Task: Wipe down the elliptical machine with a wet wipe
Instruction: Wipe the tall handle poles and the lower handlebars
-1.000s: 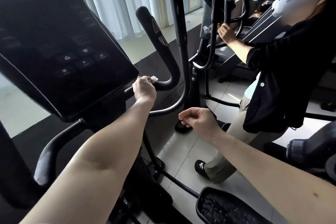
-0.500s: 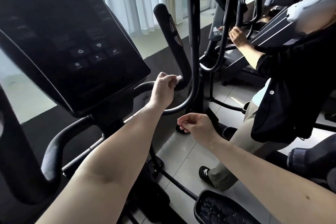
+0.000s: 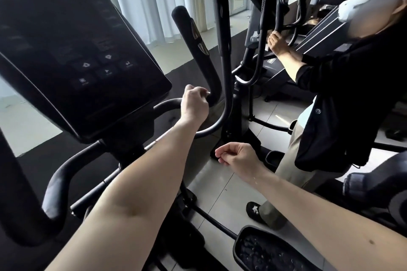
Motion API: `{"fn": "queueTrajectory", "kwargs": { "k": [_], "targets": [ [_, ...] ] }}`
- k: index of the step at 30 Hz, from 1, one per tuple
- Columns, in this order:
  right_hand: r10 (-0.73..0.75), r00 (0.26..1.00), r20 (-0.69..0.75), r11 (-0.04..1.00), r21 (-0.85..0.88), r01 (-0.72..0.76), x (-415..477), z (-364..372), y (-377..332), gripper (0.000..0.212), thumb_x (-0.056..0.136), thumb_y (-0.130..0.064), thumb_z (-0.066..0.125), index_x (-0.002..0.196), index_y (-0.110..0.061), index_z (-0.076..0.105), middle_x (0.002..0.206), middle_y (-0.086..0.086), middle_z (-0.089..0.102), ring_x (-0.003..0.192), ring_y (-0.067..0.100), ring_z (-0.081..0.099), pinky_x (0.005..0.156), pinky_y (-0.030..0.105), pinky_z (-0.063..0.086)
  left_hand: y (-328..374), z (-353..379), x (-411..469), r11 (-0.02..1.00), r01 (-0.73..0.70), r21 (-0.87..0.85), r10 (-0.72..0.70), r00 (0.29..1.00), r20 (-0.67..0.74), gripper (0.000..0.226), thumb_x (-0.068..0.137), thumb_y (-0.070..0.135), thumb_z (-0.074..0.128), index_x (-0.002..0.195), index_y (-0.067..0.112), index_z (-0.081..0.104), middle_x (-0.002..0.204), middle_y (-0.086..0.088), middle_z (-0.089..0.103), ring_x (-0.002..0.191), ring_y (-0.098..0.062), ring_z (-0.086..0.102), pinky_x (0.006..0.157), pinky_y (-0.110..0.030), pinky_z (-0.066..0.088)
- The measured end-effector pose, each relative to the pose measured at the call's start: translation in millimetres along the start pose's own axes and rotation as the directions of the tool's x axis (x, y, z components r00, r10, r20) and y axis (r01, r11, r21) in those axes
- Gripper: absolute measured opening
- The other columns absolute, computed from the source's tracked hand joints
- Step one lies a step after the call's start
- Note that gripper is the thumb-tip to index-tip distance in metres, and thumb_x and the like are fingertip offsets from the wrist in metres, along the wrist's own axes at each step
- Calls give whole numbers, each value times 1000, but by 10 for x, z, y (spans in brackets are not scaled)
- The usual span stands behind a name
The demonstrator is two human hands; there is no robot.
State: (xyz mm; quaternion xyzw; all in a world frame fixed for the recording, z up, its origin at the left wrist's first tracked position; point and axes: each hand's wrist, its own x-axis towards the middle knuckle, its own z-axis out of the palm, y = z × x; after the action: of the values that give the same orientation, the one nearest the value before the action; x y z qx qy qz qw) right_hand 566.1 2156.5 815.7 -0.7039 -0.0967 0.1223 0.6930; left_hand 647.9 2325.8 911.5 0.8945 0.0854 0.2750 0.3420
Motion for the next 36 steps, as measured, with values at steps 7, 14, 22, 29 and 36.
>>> {"fn": "queueTrajectory", "kwargs": {
  "k": [7, 14, 22, 29, 36],
  "targets": [
    [14, 1000, 5, 999, 33, -14, -11, 38, -38, 31, 91, 18, 53, 84, -2, 75, 82, 11, 73, 73, 18, 66, 67, 23, 54, -44, -8, -148, 976, -95, -198, 86, 995, -53, 17, 100, 11, 62, 110, 10, 75, 107, 0, 56, 83, -4, 60, 86, -21, 53],
    [17, 1000, 23, 1000, -20, -17, -110, 44, 16, 31, 91, 19, 51, 86, 0, 75, 80, 8, 72, 66, 8, 64, 62, 17, 52, -511, -263, -122, 994, 107, -10, -105, 948, -300, 19, 99, 23, 60, 102, 17, 79, 98, -7, 73, 97, -26, 67, 86, -26, 44],
    [32, 999, 0, 998, -45, -32, -154, -51, 21, 35, 91, 16, 52, 80, -8, 75, 78, 5, 73, 69, 13, 63, 60, 19, 51, -176, -14, -274, 970, 141, -196, -172, 973, -151, 26, 91, 21, 58, 107, 15, 77, 101, -7, 65, 93, -27, 68, 98, -37, 52],
    [39, 999, 16, 999, -35, -38, -240, -8, -91, 31, 91, 18, 52, 84, -3, 74, 80, 8, 72, 67, 12, 63, 59, 18, 50, 110, -19, -444, 798, 159, -581, -242, 968, -67, 14, 94, 9, 62, 101, 7, 73, 70, -11, 73, 61, -1, 66, 69, -13, 49],
    [33, 999, -24, 999, -29, -33, -350, -113, -141, 30, 91, 19, 49, 87, 1, 73, 81, 10, 70, 66, 15, 62, 58, 18, 50, 211, -24, -553, 849, 245, -469, -269, 963, 17, 37, 101, 38, 56, 75, 17, 72, 60, -2, 71, 53, -7, 63, 61, -17, 48]
  ]
}}
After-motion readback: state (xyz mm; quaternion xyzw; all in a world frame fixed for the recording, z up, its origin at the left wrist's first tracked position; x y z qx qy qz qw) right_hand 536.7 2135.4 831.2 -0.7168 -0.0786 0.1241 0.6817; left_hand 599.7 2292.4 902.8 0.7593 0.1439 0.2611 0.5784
